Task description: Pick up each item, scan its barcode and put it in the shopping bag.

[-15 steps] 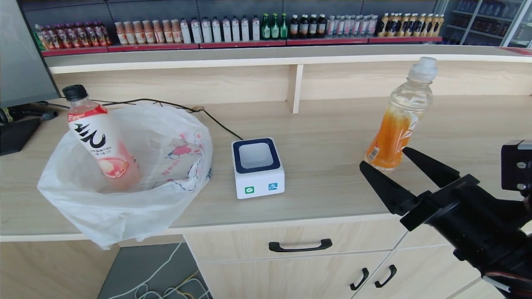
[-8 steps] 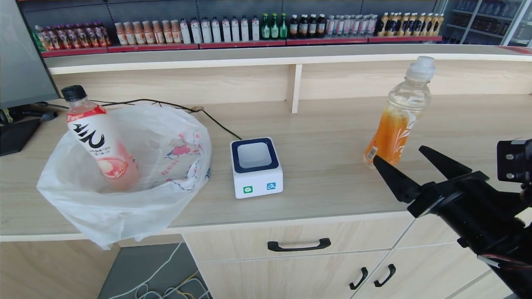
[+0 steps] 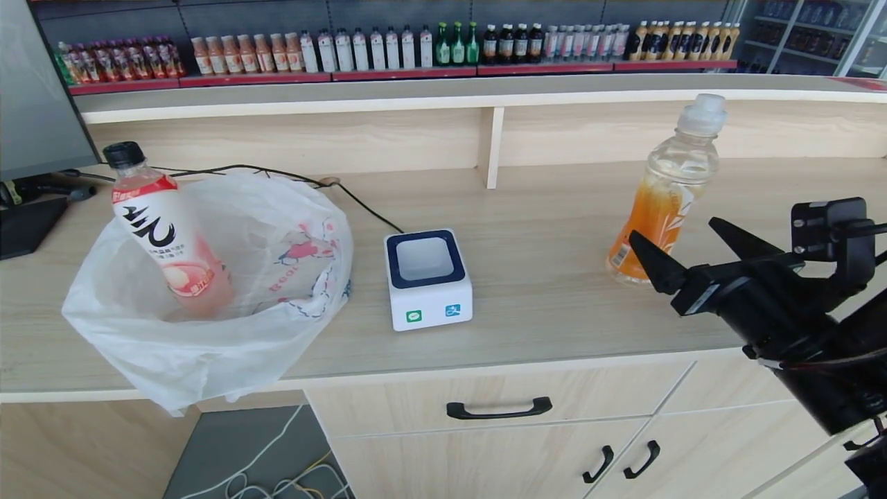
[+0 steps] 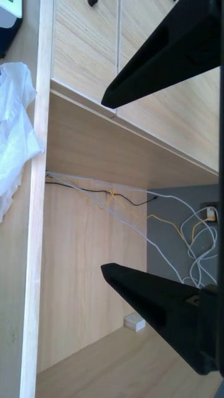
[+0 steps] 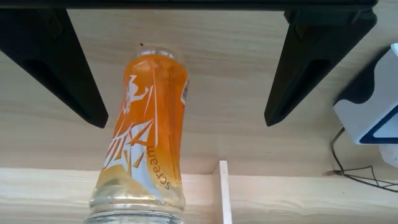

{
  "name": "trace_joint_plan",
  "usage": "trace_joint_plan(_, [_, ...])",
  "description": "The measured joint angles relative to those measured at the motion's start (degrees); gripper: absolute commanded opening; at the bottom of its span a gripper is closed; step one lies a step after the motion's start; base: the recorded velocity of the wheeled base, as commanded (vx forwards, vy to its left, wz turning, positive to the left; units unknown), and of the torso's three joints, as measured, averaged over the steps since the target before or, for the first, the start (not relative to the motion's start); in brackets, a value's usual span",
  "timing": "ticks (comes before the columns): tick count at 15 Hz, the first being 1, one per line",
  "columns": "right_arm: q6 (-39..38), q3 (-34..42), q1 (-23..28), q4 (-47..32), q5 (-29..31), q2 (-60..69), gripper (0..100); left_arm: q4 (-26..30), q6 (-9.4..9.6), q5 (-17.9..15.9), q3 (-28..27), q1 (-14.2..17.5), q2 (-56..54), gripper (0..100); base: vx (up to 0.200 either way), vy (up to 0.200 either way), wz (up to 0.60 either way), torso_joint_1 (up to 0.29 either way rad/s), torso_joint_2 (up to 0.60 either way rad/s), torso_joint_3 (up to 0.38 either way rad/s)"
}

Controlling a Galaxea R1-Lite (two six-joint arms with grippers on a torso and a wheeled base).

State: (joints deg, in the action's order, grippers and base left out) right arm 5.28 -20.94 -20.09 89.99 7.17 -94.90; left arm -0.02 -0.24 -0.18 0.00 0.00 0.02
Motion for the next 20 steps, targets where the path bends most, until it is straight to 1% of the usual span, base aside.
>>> trace_joint_plan(2, [0.2,-1.9,1.9,0.0,-1.3,-2.0,100,0.0,0.0,0.0,0.0,0.0,0.0,100,0.0,0.0,0.0,0.0,0.0,0.0])
trace_joint_plan(6, [-0.3,-5.7,2.0,-0.1,-1.5,-4.9,100,0.0,0.02,0.0,0.0,0.0,0.0,100,0.0,0.0,0.0,0.0,0.0,0.0])
trace_joint_plan(14, [-0.6,-9.9,2.9,0.0,-1.5,-10.3,100,0.0,-0.09,0.0,0.0,0.0,0.0,100,0.0,0.0,0.0,0.0,0.0,0.0])
trace_joint_plan(18, [0.4,-12.7,5.3,0.0,-2.3,-11.8,100,0.0,-0.09,0.0,0.0,0.0,0.0,100,0.0,0.0,0.0,0.0,0.0,0.0])
trace_joint_plan(20, [0.5,-13.7,5.7,-0.1,-2.5,-12.4,100,0.0,-0.09,0.0,0.0,0.0,0.0,100,0.0,0.0,0.0,0.0,0.0,0.0])
